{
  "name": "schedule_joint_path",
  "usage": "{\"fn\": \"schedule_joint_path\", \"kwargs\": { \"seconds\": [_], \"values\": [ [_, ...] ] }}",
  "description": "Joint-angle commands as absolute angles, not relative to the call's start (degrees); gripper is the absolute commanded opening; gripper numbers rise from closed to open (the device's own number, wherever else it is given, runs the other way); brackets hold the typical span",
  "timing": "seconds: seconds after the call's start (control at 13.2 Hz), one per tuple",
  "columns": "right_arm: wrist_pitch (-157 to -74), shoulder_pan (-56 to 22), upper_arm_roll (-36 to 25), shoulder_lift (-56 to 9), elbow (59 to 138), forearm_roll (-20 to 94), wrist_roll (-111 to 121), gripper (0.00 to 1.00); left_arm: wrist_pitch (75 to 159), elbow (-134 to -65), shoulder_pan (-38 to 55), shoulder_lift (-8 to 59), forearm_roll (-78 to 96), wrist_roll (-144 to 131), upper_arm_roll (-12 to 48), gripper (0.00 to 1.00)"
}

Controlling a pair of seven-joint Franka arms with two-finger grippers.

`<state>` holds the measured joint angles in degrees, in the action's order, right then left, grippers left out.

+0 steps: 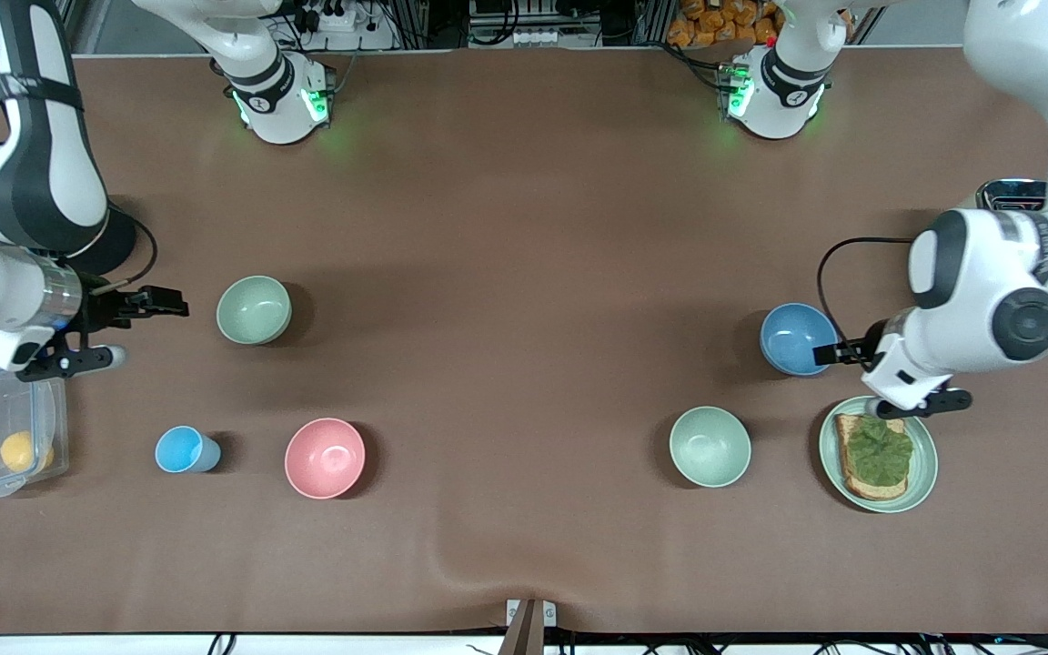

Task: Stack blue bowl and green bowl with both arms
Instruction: 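Grasp the green bowl with the right gripper while the left grasps the blue bowl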

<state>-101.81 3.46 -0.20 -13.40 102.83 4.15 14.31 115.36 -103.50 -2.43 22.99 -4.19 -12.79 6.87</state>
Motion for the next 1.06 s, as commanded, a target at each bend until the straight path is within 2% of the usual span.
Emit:
{"fn": "schedule_joint_path", "kwargs": {
  "seconds": [0.0,0.3,0.61,0.84,0.99],
  "values": [
    [-107.2,5.3,0.2,-11.7,110.1,5.2,18.3,1.0,123.0,-111.7,-3.1,21.0,-5.4,-12.0,6.9,1.0],
    [-116.3,7.4,0.2,-9.8,120.0,5.2,24.6,1.0,125.3,-113.5,-3.6,21.9,-5.8,-11.8,6.9,1.0],
    [-130.9,8.0,0.2,-10.3,129.4,5.2,25.5,0.98,126.6,-114.2,-7.3,23.6,-7.6,-8.5,7.3,1.0],
    [-132.7,8.0,0.2,-10.7,131.3,5.4,25.4,0.79,126.6,-115.1,-7.6,24.3,-7.5,-7.3,7.3,0.94],
    [-135.0,7.8,0.2,-11.0,132.5,6.5,25.1,0.71,126.7,-115.1,-8.0,25.2,-7.5,-7.3,7.3,0.88]
  ]
}}
